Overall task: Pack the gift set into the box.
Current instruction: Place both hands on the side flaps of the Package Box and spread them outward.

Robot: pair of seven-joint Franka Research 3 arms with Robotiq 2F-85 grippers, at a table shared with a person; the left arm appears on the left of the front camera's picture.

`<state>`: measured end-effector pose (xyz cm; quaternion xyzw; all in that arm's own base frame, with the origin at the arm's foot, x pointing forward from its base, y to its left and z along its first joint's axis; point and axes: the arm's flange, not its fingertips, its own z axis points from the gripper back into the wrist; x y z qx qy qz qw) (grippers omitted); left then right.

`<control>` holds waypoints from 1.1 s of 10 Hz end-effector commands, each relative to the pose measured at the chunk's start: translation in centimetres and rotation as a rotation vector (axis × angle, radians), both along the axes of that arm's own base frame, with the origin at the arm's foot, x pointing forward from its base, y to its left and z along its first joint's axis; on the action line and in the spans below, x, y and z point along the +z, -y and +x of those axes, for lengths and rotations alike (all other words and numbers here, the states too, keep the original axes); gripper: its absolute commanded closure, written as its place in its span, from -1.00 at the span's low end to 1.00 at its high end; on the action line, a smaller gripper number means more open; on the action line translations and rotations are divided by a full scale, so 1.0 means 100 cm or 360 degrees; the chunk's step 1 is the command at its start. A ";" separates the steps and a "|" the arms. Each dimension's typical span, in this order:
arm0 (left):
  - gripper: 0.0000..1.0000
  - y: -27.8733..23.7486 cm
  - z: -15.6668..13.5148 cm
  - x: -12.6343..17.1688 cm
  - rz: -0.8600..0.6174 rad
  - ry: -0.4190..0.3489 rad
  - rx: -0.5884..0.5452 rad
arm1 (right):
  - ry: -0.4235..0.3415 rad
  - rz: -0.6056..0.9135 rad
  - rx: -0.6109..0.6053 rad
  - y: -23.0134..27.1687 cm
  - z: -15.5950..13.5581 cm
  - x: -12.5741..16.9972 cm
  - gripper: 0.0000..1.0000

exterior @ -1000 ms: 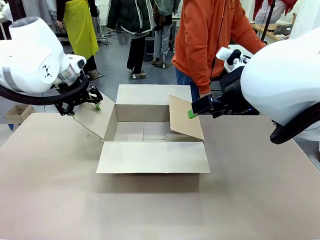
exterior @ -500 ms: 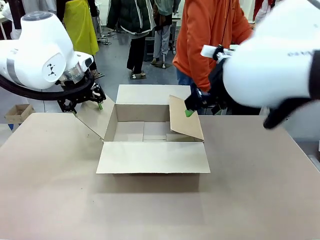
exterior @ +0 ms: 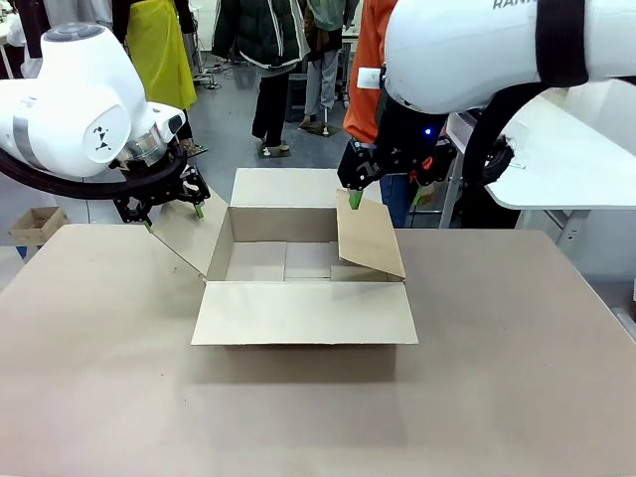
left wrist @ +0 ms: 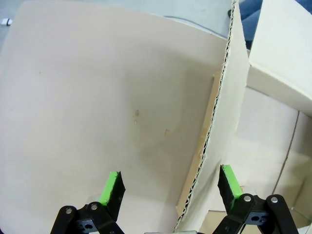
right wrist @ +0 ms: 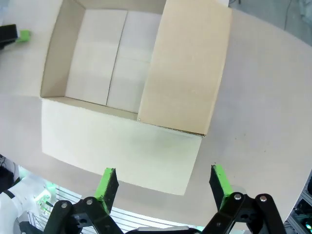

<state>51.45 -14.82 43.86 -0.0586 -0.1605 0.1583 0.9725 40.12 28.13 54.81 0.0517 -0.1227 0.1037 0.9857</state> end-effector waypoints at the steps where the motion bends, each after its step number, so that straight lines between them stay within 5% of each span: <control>1: -1.00 0.004 0.000 0.000 0.0025 -0.0006 0.0032 | 0.0031 -0.0282 -0.0025 -0.041 0.007 0.002 -1.00; 2: -1.00 0.004 0.000 0.000 0.0025 -0.0006 0.0032 | 0.0033 -0.0446 0.0102 -0.089 0.033 -0.002 -1.00; 4: -1.00 0.004 0.000 0.000 0.0025 -0.0006 0.0032 | -0.0107 -0.0521 0.0028 -0.124 0.083 -0.021 -1.00; 8: -1.00 0.004 0.000 0.000 0.0025 -0.0006 0.0032 | -0.0159 -0.0552 -0.0225 -0.127 0.153 -0.101 -1.00; 11: -1.00 0.004 0.000 0.000 0.0025 -0.0006 0.0032 | -0.0145 -0.0675 -0.0413 -0.103 0.164 -0.139 -1.00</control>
